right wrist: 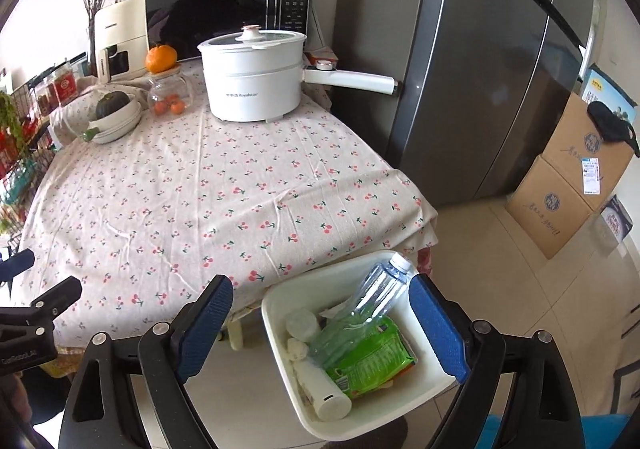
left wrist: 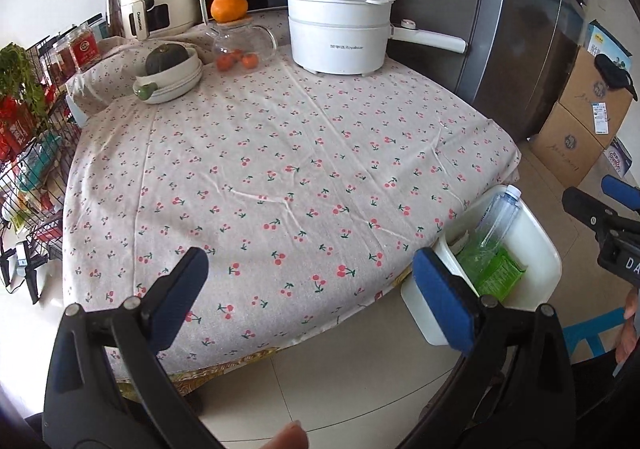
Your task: Collect trash
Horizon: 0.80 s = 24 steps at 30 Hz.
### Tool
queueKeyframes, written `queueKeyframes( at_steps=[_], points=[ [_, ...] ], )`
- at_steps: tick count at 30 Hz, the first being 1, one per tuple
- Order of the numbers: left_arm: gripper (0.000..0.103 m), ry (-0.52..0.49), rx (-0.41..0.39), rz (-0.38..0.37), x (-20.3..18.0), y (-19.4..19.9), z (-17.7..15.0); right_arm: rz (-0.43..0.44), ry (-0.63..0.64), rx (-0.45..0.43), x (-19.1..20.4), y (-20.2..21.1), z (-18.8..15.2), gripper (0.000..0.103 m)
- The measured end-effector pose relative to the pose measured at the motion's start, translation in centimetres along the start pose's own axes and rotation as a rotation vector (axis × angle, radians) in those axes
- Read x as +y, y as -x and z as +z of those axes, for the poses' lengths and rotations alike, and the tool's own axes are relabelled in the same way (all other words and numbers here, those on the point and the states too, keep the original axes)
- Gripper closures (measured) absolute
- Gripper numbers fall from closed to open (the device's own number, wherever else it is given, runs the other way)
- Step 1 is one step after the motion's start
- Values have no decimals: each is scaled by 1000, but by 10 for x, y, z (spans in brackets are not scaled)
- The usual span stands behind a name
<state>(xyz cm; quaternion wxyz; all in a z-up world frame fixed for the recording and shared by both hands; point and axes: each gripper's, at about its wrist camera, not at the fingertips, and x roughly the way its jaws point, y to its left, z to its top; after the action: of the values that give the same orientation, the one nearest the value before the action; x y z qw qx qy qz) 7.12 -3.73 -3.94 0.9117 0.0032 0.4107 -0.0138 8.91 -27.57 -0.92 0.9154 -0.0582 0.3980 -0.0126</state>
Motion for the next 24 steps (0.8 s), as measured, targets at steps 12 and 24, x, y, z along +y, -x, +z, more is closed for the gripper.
queueKeyframes(
  at_steps=[12,24],
  points=[
    [1,-7,-123,3,5,37,-1,-44,25,-133,31,44,-4,5],
    [1,-17,-146,8,0,40,0,-28,10,-89,39,26,-2,5]
  ],
)
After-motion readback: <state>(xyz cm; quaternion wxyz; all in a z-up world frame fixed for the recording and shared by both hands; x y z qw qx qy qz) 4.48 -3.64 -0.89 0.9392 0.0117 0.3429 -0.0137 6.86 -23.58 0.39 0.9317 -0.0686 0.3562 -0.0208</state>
